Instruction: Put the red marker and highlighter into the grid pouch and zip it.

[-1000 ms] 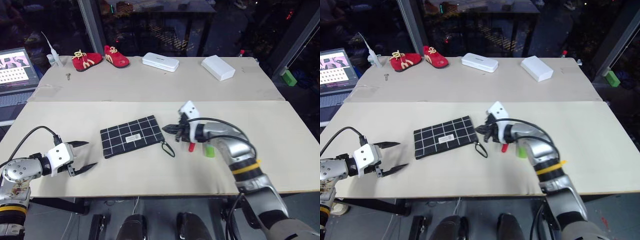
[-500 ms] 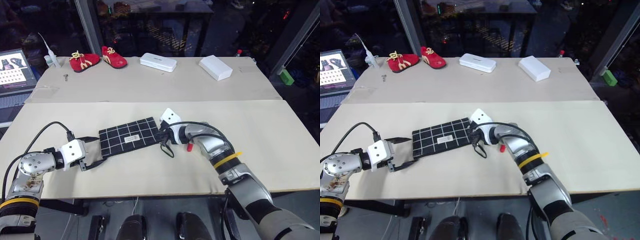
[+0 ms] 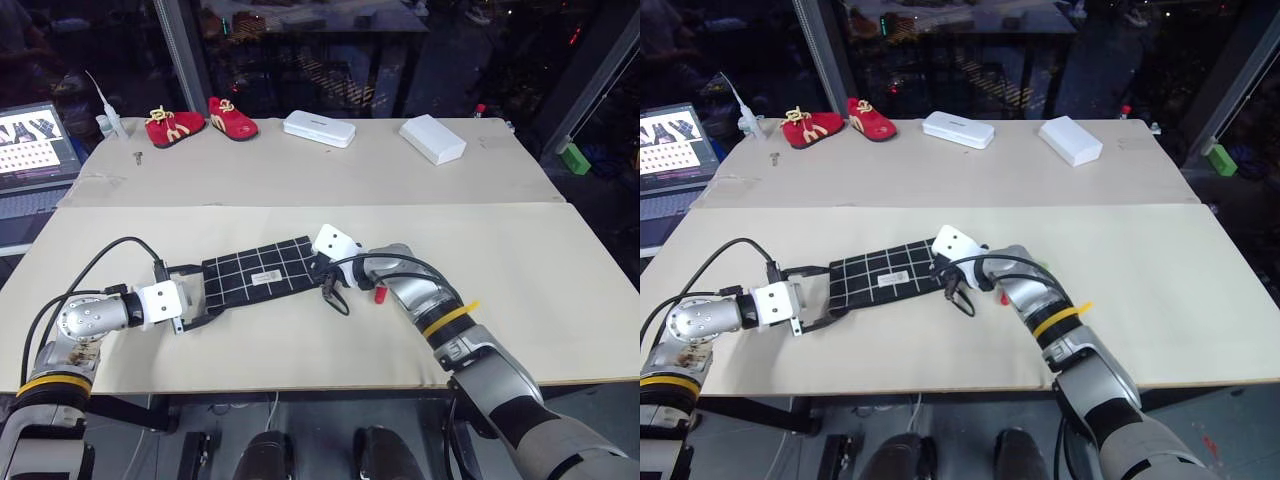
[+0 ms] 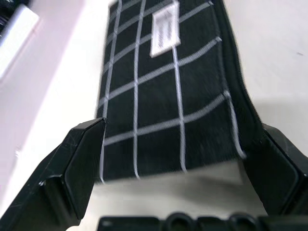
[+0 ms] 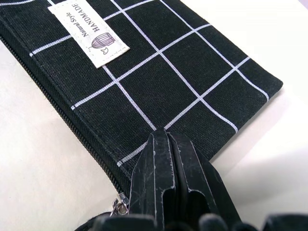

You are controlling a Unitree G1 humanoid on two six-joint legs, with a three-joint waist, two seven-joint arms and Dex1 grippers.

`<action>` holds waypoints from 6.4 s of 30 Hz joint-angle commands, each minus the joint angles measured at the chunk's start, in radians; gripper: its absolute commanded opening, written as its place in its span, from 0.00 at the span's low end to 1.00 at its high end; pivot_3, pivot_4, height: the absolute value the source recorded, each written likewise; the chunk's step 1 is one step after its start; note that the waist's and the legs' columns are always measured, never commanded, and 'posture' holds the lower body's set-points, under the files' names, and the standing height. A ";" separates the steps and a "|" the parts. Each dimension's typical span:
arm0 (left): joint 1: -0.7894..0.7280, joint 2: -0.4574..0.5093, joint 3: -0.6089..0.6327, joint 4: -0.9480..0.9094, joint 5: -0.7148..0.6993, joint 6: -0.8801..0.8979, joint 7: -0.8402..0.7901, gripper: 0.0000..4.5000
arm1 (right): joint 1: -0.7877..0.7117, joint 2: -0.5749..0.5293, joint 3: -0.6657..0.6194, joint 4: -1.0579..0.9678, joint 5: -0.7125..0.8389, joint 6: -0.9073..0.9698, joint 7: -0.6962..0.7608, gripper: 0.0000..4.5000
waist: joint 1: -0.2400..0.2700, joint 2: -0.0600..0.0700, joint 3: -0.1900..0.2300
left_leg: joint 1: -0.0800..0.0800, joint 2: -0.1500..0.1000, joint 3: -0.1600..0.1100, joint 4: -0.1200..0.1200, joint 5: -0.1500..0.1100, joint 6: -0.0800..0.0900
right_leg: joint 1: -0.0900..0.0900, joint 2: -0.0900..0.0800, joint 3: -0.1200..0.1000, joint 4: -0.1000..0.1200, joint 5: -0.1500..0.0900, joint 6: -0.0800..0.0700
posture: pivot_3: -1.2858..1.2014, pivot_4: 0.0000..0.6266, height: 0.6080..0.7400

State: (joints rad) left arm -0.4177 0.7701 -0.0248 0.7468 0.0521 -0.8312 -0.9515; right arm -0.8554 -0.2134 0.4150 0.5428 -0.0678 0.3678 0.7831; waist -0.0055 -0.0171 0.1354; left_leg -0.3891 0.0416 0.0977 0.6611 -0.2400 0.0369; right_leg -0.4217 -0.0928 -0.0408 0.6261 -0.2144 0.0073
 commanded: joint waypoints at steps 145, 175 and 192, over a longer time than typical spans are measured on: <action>0.135 -0.337 0.045 -0.314 -0.176 0.365 0.209 0.00 | 0.493 -0.224 -0.509 -0.925 0.262 0.797 -0.348 0.69 | -0.008 -0.002 0.000 | -0.009 0.001 -0.007 0.000 0.000 0.000 | -0.009 0.002 0.000 -0.002 0.000 0.000 | 0.52 0.24 1.00; 0.199 -0.342 0.061 -0.434 -0.207 0.408 0.250 0.00 | 0.455 -0.212 -0.430 -0.800 0.234 0.686 -0.465 0.23 | -0.007 -0.003 0.000 | -0.003 0.001 -0.007 0.000 -0.001 0.000 | -0.001 0.001 0.000 -0.004 0.000 0.001 | 0.52 0.24 1.00; 0.154 -0.347 0.048 -0.370 -0.213 0.400 0.208 0.00 | 0.247 -0.301 -0.527 -0.761 0.332 0.458 -0.313 0.23 | -0.006 -0.003 0.001 | -0.008 0.001 -0.007 0.000 -0.001 0.000 | -0.005 0.002 -0.001 -0.006 0.000 0.001 | 0.52 0.24 1.00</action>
State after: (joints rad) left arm -0.2443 0.4237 0.0202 0.3765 -0.1467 -0.4140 -0.7354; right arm -0.5737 -0.5057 -0.0860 -0.1719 0.2289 0.8780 0.4342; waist -0.0116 -0.0200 0.1364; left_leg -0.3969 0.0429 0.0904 0.6607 -0.2410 0.0373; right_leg -0.4264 -0.0911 -0.0420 0.6201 -0.2145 0.0080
